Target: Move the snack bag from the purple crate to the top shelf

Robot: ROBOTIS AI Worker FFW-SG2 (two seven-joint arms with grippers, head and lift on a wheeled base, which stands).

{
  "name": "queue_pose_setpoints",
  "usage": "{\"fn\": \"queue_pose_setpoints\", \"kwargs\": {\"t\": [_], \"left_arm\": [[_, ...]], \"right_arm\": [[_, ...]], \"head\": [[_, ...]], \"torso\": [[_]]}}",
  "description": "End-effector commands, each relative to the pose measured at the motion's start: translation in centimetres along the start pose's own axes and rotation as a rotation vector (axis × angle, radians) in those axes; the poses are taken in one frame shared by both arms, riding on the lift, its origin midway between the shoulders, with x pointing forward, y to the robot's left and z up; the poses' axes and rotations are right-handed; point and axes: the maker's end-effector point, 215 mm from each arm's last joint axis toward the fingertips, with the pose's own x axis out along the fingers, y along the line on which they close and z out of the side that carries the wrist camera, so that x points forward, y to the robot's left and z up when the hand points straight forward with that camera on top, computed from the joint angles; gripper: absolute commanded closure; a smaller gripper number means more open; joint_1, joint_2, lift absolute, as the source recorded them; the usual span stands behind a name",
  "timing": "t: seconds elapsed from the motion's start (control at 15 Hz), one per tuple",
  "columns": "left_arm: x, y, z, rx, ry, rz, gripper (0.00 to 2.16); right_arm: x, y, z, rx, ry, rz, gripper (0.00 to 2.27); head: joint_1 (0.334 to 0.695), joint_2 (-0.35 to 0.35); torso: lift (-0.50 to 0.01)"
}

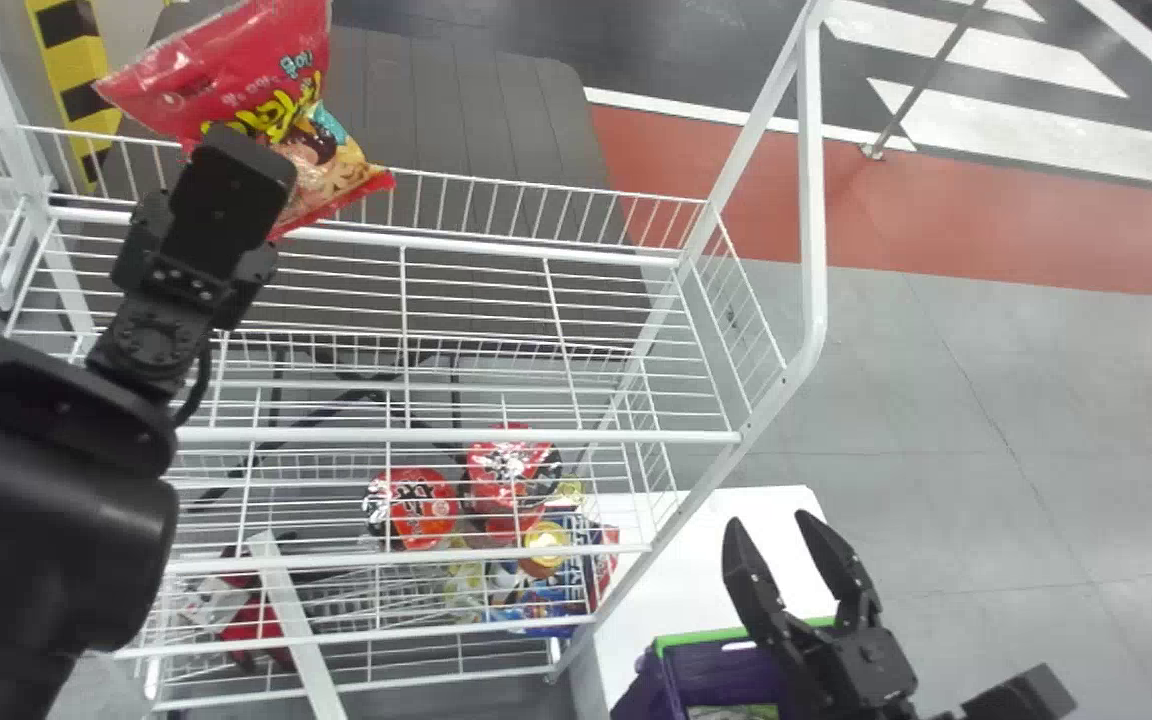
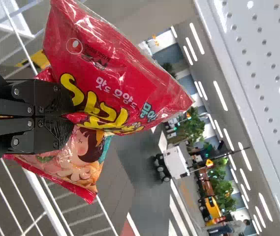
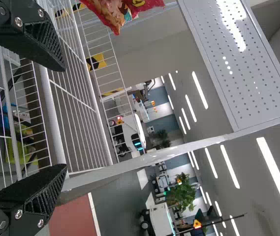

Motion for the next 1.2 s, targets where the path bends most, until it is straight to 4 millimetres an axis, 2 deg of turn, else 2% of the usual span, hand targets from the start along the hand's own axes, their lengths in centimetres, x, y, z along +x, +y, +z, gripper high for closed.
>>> {"fn": "queue_pose_setpoints", "kwargs": {"t": [0.0, 0.27, 0.4, 0.67, 0.93, 1.0, 1.07, 1.13], "left_arm": [[-0.1, 2.1, -1.4, 0.011, -0.012, 0.02, 2.14], [0.0, 4.1, -3.2, 0.011, -0.016, 0.025, 2.14], [-0.1, 5.1, -4.8, 0.017, 0.003, 0.025, 2.14], [-0.6, 6.7, -6.1, 0.037, 0.005, -0.011, 2.14], [-1.0, 6.7, -7.1, 0.065, 0.021, -0.022, 2.11], [-1.0, 6.6, -7.1, 0.058, 0.024, -0.02, 2.0], [-1.0, 6.6, -7.1, 0.051, 0.022, -0.014, 1.76], [-1.0, 6.4, -7.1, 0.044, 0.025, -0.013, 1.24]], "right_arm": [[0.0, 0.0, 0.0, -0.002, -0.002, -0.001, 0.13], [-0.1, 0.0, 0.0, -0.001, -0.002, -0.003, 0.13], [0.0, -0.1, -0.1, 0.0, -0.002, -0.003, 0.13], [0.0, -0.2, -0.1, -0.002, -0.002, -0.004, 0.13], [0.0, -0.2, -0.4, 0.002, -0.001, 0.001, 0.13], [0.1, -0.2, -0.3, 0.003, -0.002, 0.002, 0.13], [0.0, -0.4, -0.3, 0.005, -0.003, -0.002, 0.13], [-0.1, -0.5, -0.3, 0.005, -0.003, -0.004, 0.13]], "head": [[0.695, -0.282], [0.695, -0.247], [0.695, -0.227], [0.695, -0.199], [0.695, -0.182], [0.695, -0.178], [0.695, -0.176], [0.695, -0.175]], "torso": [[0.001], [0.001], [0.001], [0.001], [0.001], [0.001], [0.001], [0.001]]}}
